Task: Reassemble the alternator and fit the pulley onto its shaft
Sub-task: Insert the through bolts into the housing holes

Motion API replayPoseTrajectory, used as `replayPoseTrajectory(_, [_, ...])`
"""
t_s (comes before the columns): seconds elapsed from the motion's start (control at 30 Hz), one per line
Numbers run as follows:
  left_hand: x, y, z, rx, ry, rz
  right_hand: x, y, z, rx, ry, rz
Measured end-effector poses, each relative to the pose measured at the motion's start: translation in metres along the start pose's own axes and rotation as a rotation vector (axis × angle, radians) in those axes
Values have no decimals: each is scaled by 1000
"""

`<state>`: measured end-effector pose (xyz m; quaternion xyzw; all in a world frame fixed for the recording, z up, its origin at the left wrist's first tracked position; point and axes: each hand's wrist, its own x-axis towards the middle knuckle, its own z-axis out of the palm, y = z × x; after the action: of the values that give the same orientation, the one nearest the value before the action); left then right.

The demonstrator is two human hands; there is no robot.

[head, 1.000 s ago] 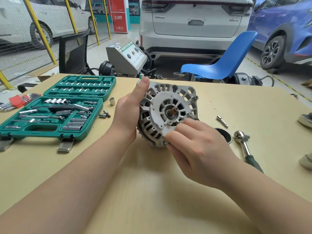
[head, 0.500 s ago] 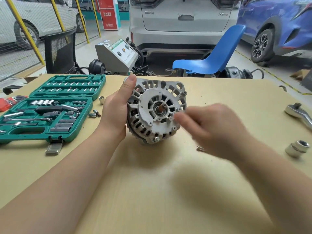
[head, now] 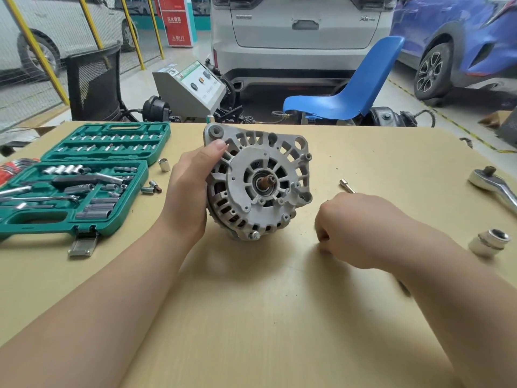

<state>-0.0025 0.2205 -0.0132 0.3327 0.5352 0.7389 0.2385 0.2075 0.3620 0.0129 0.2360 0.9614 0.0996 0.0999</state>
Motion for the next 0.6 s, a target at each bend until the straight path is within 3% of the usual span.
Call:
replayPoseTrajectory(0.13, [-6,-3,-2,-40,44,-46,-2,19,-14,274,209,28])
replayPoseTrajectory(0.27, [-8,-3,-2,-40,74,-63,-9,32,-24,929,926,-63])
replayPoseTrajectory(0.33, [-8,-2,0,-32,86,-74,-13,18,-24,1245,1122,-155])
replayPoseTrajectory(0.47, [-8,0,3,-86,96,-104,-16,-26,-15,1436,1133,-321])
replayPoseTrajectory(0.6, [-7,-4,5,-89,99,-91,-11,-54,-9,1486,1090,-357])
